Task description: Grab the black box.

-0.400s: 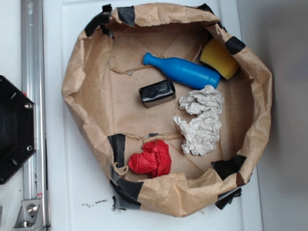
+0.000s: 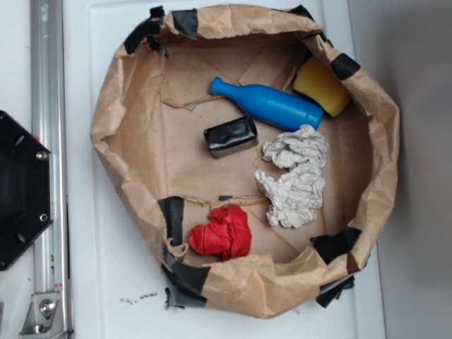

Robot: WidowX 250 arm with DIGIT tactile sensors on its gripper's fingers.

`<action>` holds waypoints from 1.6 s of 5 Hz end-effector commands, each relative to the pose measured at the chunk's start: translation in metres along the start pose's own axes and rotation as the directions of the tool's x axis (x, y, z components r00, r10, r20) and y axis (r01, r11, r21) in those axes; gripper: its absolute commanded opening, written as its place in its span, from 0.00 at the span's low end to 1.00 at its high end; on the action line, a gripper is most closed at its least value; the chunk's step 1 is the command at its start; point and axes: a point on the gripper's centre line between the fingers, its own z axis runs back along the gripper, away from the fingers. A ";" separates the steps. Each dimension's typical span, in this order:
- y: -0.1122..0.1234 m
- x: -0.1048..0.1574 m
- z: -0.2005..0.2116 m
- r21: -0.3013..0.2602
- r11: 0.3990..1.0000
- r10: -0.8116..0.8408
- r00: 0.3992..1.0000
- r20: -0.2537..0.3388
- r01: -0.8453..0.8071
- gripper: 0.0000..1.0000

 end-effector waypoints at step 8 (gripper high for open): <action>0.049 0.135 -0.168 0.112 0.992 0.067 0.998 -0.019 -0.064 0.00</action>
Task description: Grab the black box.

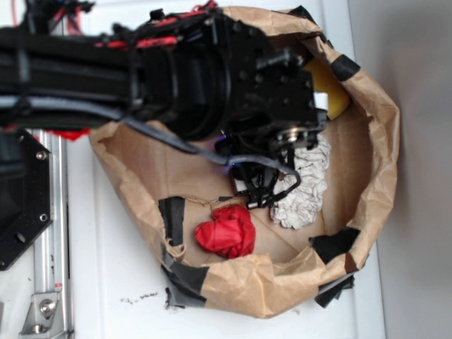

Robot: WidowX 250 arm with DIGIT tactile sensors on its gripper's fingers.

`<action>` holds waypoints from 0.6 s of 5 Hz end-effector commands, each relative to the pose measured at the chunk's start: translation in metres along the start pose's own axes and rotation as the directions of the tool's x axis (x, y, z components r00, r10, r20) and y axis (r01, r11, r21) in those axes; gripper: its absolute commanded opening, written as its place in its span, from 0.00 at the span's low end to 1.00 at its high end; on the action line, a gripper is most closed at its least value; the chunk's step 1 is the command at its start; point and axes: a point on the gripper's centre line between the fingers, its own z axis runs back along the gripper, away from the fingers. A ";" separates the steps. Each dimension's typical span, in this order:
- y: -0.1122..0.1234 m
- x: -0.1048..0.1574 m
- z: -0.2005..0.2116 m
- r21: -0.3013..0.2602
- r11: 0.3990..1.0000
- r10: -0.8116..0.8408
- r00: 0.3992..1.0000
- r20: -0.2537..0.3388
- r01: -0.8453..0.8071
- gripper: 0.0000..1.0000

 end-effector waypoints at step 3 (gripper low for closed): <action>0.012 -0.019 0.191 -0.006 0.993 -0.113 0.991 0.070 0.114 0.00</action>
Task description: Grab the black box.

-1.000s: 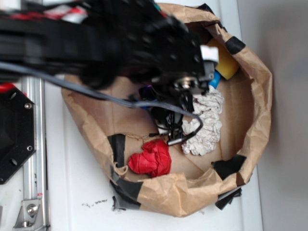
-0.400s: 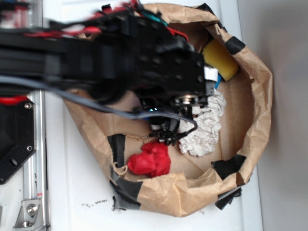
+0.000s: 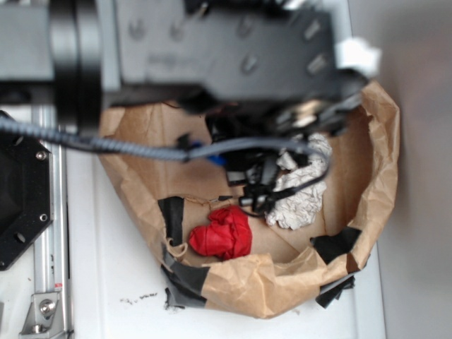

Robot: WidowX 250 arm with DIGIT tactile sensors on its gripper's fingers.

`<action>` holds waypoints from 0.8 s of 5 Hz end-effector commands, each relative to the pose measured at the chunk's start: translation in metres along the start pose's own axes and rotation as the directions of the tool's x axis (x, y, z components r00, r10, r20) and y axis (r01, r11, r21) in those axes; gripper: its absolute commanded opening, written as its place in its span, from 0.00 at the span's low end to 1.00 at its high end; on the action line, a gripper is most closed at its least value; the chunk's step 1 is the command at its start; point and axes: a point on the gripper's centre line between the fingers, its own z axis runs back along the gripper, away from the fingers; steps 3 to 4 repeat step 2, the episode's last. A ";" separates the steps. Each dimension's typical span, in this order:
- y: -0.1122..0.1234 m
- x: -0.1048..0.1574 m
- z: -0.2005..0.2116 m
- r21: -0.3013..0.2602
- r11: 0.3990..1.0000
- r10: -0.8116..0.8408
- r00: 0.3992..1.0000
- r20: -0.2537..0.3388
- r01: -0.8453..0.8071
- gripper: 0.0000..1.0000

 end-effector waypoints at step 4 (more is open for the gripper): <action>0.001 -0.018 0.053 0.033 0.997 -0.065 0.997 0.046 0.063 0.00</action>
